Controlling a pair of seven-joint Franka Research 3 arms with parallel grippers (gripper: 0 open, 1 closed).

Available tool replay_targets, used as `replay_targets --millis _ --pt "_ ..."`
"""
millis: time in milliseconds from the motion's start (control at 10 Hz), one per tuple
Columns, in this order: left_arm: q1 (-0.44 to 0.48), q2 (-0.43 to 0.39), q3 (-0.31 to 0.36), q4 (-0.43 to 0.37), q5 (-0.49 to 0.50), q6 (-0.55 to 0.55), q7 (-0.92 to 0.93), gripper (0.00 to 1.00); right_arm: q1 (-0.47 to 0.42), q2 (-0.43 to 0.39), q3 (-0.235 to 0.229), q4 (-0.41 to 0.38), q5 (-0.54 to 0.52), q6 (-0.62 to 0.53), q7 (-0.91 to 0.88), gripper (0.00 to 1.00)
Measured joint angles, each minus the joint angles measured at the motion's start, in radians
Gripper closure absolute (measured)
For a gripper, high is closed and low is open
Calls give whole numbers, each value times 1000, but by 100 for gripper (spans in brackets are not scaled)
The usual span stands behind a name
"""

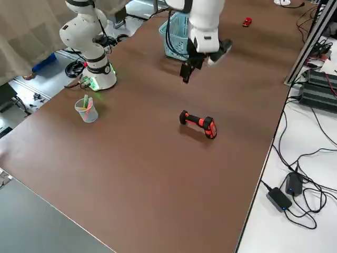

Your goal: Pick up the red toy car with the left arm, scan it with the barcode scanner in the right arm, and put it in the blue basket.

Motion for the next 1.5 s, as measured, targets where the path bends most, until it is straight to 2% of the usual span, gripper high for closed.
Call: replay_targets --millis 200,400,700,800,1000,1200,1500 --pt "14 53 0 -1 0 10 -139 11 -1 71 3 1 3 43 0 0" --pt "13 103 -2 -19 -1 88 -417 10 1 138 6 1 4 116 0 0" --pt "14 155 -4 -145 -7 302 -758 5 5 269 13 0 5 232 0 0" --pt "23 171 -3 -191 -29 357 -846 0 5 307 13 1 5 257 0 0" --pt "52 209 -2 -262 -63 411 -894 0 8 342 14 2 5 286 -1 0" --pt "68 217 -2 -364 -75 544 -914 0 12 365 15 3 5 337 -1 0" --pt "105 216 -2 -473 -168 721 -917 0 18 418 16 3 5 425 -1 1"
